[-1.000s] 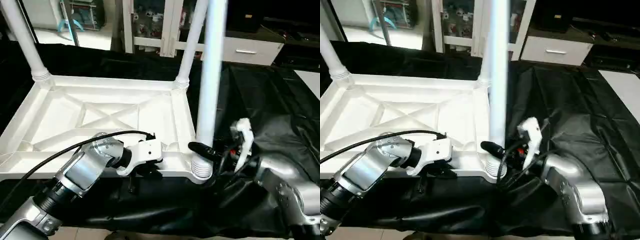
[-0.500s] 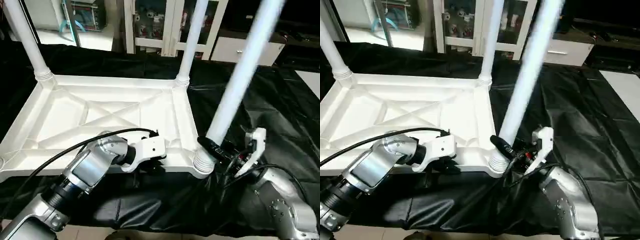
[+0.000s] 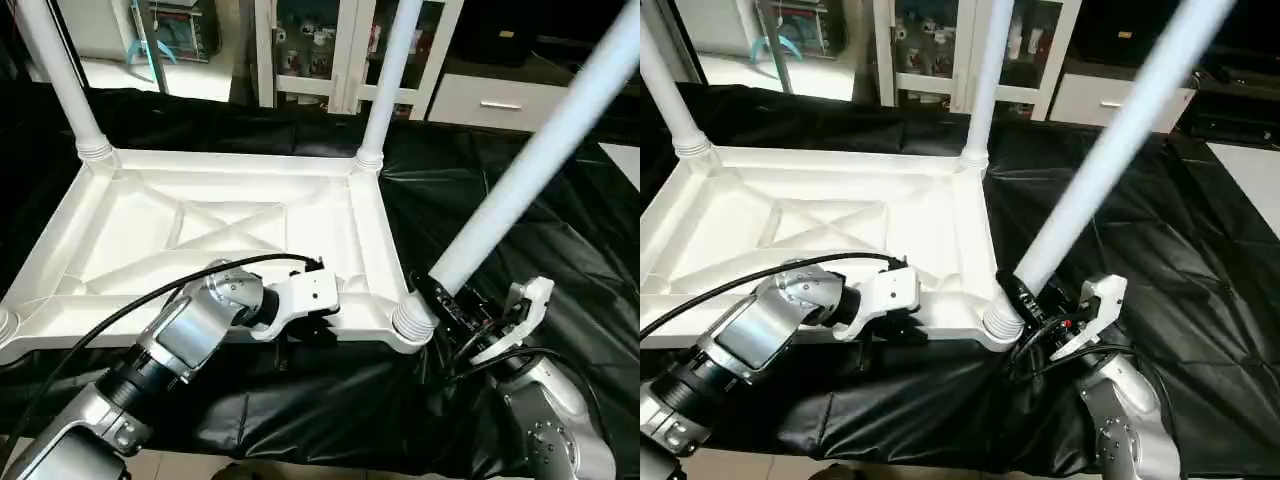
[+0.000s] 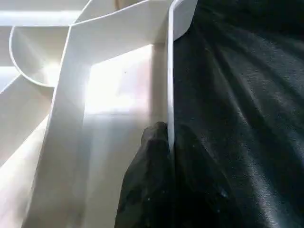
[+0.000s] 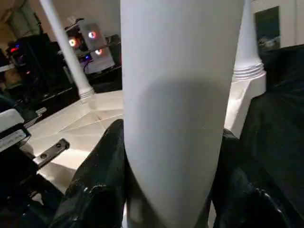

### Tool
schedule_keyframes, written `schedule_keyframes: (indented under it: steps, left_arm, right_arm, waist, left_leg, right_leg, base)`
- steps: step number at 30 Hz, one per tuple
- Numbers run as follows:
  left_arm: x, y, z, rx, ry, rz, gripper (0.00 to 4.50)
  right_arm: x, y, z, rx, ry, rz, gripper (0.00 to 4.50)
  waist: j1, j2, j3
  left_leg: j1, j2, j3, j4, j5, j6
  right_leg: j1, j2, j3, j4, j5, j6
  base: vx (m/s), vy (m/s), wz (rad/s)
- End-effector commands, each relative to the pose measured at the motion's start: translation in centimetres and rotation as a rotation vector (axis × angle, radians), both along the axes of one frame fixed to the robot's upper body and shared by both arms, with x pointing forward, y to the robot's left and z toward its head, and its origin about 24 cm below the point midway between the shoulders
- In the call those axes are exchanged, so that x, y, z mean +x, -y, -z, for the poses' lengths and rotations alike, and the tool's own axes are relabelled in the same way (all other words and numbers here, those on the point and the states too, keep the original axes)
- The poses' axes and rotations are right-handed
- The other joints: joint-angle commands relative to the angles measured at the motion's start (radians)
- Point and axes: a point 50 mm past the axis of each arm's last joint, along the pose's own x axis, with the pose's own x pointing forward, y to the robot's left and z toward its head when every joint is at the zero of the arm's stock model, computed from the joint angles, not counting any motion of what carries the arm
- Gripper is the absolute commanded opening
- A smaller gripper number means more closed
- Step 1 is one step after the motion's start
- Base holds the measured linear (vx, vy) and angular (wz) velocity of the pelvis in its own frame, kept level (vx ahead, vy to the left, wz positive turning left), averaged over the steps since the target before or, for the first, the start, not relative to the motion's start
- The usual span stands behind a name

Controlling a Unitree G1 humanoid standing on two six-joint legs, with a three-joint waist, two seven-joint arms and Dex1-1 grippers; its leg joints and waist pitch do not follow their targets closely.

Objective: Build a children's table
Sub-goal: Rotate table base

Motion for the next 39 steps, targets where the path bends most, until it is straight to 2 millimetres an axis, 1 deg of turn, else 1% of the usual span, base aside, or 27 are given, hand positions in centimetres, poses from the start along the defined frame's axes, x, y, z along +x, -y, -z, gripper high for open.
schedule_keyframes:
  steps: [1,4,5,7,10,12,13,14,15,18,19,21,22,23,25,26,27,28,29,31,32,33,35,36,37,38,39]
  left_arm:
    - [1.0,-0.9,-0.2,-0.010,0.050,-0.090,0.00]
    - [1.1,-0.9,-0.3,-0.012,0.057,-0.097,0.00]
    - [1.2,-0.8,-0.3,-0.017,0.065,-0.104,0.00]
    - [1.3,-0.8,-0.3,-0.018,0.068,-0.106,0.00]
    - [1.4,-0.7,-0.3,-0.019,0.075,-0.110,0.00]
    - [1.4,-0.7,-0.4,-0.021,0.078,-0.111,0.00]
    - [1.4,-0.7,-0.4,-0.021,0.079,-0.111,0.00]
    - [1.5,-0.6,-0.4,-0.021,0.082,-0.113,0.00]
    - [1.5,-0.6,-0.4,-0.021,0.082,-0.113,0.00]
    - [1.5,-0.6,-0.4,-0.022,0.087,-0.115,0.00]
    - [1.5,-0.6,-0.4,-0.022,0.087,-0.115,0.00]
    - [1.5,-0.6,-0.4,-0.022,0.088,-0.116,0.00]
    - [1.5,-0.7,-0.4,-0.021,0.090,-0.117,0.00]
    - [1.6,-0.7,-0.4,-0.020,0.092,-0.118,0.00]
    - [1.6,-0.8,-0.5,-0.018,0.093,-0.120,0.00]
    - [1.6,-0.8,-0.5,-0.017,0.094,-0.120,0.00]
    - [1.6,-0.8,-0.5,-0.017,0.094,-0.120,0.00]
    - [1.6,-0.9,-0.5,-0.014,0.094,-0.120,0.00]
    - [1.7,-1.0,-0.5,-0.012,0.096,-0.120,0.00]
    - [1.7,-1.0,-0.5,-0.010,0.096,-0.120,0.00]
    - [1.7,-1.0,-0.5,-0.009,0.097,-0.120,0.00]
    - [1.7,-1.0,-0.5,-0.008,0.098,-0.121,0.00]
    - [1.8,-1.0,-0.5,-0.007,0.098,-0.121,0.00]
    - [1.8,-1.0,-0.6,-0.006,0.100,-0.121,0.00]
    - [1.8,-1.0,-0.6,-0.004,0.101,-0.121,0.00]
    - [1.9,-1.1,-0.6,-0.004,0.102,-0.121,0.00]
    - [1.9,-1.1,-0.6,-0.002,0.105,-0.122,0.00]
  right_arm:
    - [-1.2,1.6,2.8,-0.042,-0.143,0.092,1.86]
    - [-1.4,1.7,3.1,-0.058,-0.138,0.120,1.86]
    - [-1.7,1.8,3.6,-0.100,-0.130,0.147,1.86]
    - [-1.8,1.8,3.7,-0.119,-0.125,0.160,1.85]
    - [-2.1,1.6,4.1,-0.173,-0.112,0.156,1.85]
    - [-2.3,1.5,4.4,-0.195,-0.118,0.143,1.85]
    - [-2.4,1.4,4.6,-0.202,-0.119,0.134,1.85]
    - [-2.5,1.4,4.8,-0.209,-0.132,0.132,1.85]
    - [-2.5,1.4,4.9,-0.209,-0.132,0.132,1.85]
    - [-2.6,1.4,5.3,-0.239,-0.155,0.127,1.85]
    - [-2.6,1.4,5.4,-0.255,-0.150,0.115,1.85]
    - [-2.6,1.3,5.5,-0.271,-0.148,0.106,1.85]
    - [-2.6,1.4,5.7,-0.298,-0.151,0.096,1.85]
    - [-2.5,1.4,5.7,-0.317,-0.153,0.088,1.85]
    - [-2.5,1.3,5.7,-0.357,-0.142,0.053,1.85]
    - [-2.5,1.2,5.8,-0.385,-0.140,0.020,1.85]
    - [-2.5,1.2,5.8,-0.388,-0.139,0.017,1.85]
    - [-2.6,0.9,6.1,-0.435,-0.149,-0.067,1.85]
    - [-2.7,0.8,6.2,-0.447,-0.156,-0.095,1.85]
    - [-2.7,0.7,6.4,-0.467,-0.166,-0.128,1.85]
    - [-2.7,0.7,6.4,-0.476,-0.166,-0.153,1.85]
    - [-2.6,0.7,6.5,-0.474,-0.173,-0.169,1.85]
    - [-2.4,0.7,6.5,-0.464,-0.183,-0.185,1.85]
    - [-2.1,0.8,6.5,-0.469,-0.176,-0.196,1.85]
    - [-1.7,0.9,6.3,-0.476,-0.168,-0.212,1.85]
    - [-1.6,0.9,6.3,-0.478,-0.166,-0.217,1.85]
    - [-0.9,1.1,6.0,-0.452,-0.165,-0.221,1.85]
  waist:
    - [-0.010,0.003,-0.031]
    - [-0.009,0.001,-0.031]
    - [-0.010,0.001,-0.031]
    - [-0.010,0.002,-0.029]
    - [-0.012,0.001,-0.030]
    - [-0.012,0.000,-0.034]
    - [-0.012,-0.001,-0.037]
    - [-0.012,0.000,-0.034]
    - [-0.012,0.000,-0.034]
    - [-0.013,-0.001,-0.034]
    - [-0.013,-0.001,-0.032]
    - [-0.015,-0.003,-0.026]
    - [-0.015,-0.005,-0.026]
    - [-0.016,-0.009,-0.027]
    - [-0.016,-0.007,-0.027]
    - [-0.020,-0.010,-0.027]
    - [-0.020,-0.009,-0.027]
    - [-0.022,-0.011,-0.025]
    - [-0.026,-0.012,-0.025]
    - [-0.030,-0.012,-0.025]
    - [-0.035,-0.013,-0.023]
    - [-0.038,-0.013,-0.021]
    - [-0.044,-0.014,-0.023]
    - [-0.046,-0.016,-0.023]
    - [-0.050,-0.015,-0.023]
    - [-0.057,-0.013,-0.024]
    - [-0.060,-0.012,-0.024]
  left_leg:
    - [0.019,0.065,-0.040,-0.097,-0.352,-0.012]
    - [0.022,0.066,-0.040,-0.096,-0.359,-0.010]
    - [0.021,0.066,-0.040,-0.096,-0.362,-0.010]
    - [0.023,0.066,-0.041,-0.097,-0.371,-0.015]
    - [0.022,0.066,-0.044,-0.100,-0.390,-0.015]
    - [0.025,0.066,-0.042,-0.102,-0.372,-0.011]
    - [0.021,0.066,-0.041,-0.104,-0.339,-0.003]
    - [0.018,0.066,-0.040,-0.105,-0.325,0.003]
    - [0.020,0.066,-0.039,-0.104,-0.327,0.005]
    - [0.019,0.065,-0.039,-0.104,-0.333,0.008]
    - [0.021,0.064,-0.039,-0.103,-0.346,0.007]
    - [0.026,0.062,-0.041,-0.103,-0.389,0.002]
    - [0.028,0.061,-0.044,-0.104,-0.405,0.000]
    - [0.027,0.062,-0.047,-0.105,-0.403,0.000]
    - [0.028,0.063,-0.048,-0.106,-0.404,0.001]
    - [0.026,0.062,-0.048,-0.107,-0.408,0.001]
    - [0.026,0.062,-0.049,-0.107,-0.412,0.000]
    - [0.027,0.061,-0.048,-0.107,-0.423,0.001]
    - [0.026,0.061,-0.050,-0.107,-0.426,0.003]
    - [0.028,0.061,-0.050,-0.105,-0.437,0.005]
    - [0.020,0.059,-0.053,-0.106,-0.439,0.001]
    - [0.019,0.059,-0.054,-0.109,-0.447,0.001]
    - [0.030,0.060,-0.059,-0.107,-0.504,-0.008]
    - [0.028,0.059,-0.062,-0.108,-0.513,-0.009]
    - [0.026,0.060,-0.068,-0.110,-0.539,-0.017]
    - [0.027,0.061,-0.071,-0.113,-0.567,-0.025]
    - [0.027,0.061,-0.073,-0.115,-0.581,-0.029]
  right_leg:
    - [0.003,-0.089,0.056,-0.103,-0.471,-0.114]
    - [0.000,-0.091,0.058,-0.106,-0.489,-0.110]
    - [0.000,-0.091,0.057,-0.107,-0.500,-0.108]
    - [-0.003,-0.091,0.057,-0.110,-0.517,-0.102]
    - [0.001,-0.092,0.056,-0.112,-0.545,-0.092]
    - [0.003,-0.091,0.055,-0.113,-0.513,-0.095]
    - [0.008,-0.089,0.055,-0.109,-0.466,-0.103]
    - [0.008,-0.086,0.055,-0.106,-0.434,-0.112]
    - [0.006,-0.086,0.055,-0.107,-0.431,-0.115]
    - [0.008,-0.088,0.056,-0.108,-0.441,-0.120]
    - [0.006,-0.090,0.055,-0.111,-0.465,-0.116]
    - [0.002,-0.093,0.056,-0.121,-0.548,-0.099]
    - [0.002,-0.095,0.055,-0.126,-0.596,-0.083]
    - [0.003,-0.097,0.055,-0.127,-0.610,-0.074]
    - [0.001,-0.096,0.055,-0.127,-0.605,-0.072]
    - [0.002,-0.093,0.053,-0.126,-0.600,-0.073]
    - [0.002,-0.093,0.052,-0.125,-0.602,-0.073]
    - [-0.001,-0.093,0.053,-0.128,-0.612,-0.071]
    - [0.001,-0.094,0.052,-0.128,-0.618,-0.070]
    - [-0.003,-0.095,0.052,-0.129,-0.626,-0.070]
    - [0.002,-0.094,0.049,-0.128,-0.632,-0.066]
    - [0.003,-0.094,0.049,-0.130,-0.644,-0.063]
    - [-0.006,-0.098,0.047,-0.139,-0.689,-0.054]
    - [-0.003,-0.098,0.044,-0.139,-0.697,-0.051]
    - [0.000,-0.097,0.038,-0.140,-0.702,-0.049]
    - [0.004,-0.093,0.031,-0.140,-0.679,-0.052]
    - [0.005,-0.091,0.029,-0.139,-0.665,-0.054]
  base:
    - [0.000,0.000,0.00]
    - [0.000,0.000,0.00]
    - [0.000,0.000,0.00]
    - [0.000,0.000,0.00]
    - [0.000,0.000,0.00]
    - [0.000,0.000,0.00]
    - [0.000,0.000,0.00]
    - [0.000,0.000,0.00]
    - [0.000,0.000,0.00]
    - [0.000,0.000,0.00]
    - [0.000,0.000,0.00]
    - [0.000,0.000,0.00]
    - [0.000,0.000,0.00]
    - [0.000,0.000,0.00]
    - [0.000,0.000,0.00]
    - [0.000,0.000,0.00]
    - [0.000,0.000,0.00]
    - [0.000,0.000,0.00]
    - [0.000,0.000,0.00]
    - [0.000,0.000,0.00]
    - [0.000,0.000,0.00]
    - [0.000,0.000,0.00]
    - [0.000,0.000,0.00]
    - [0.000,0.000,0.00]
    - [0.000,0.000,0.00]
    - [0.000,0.000,0.00]
    - [0.000,0.000,0.00]
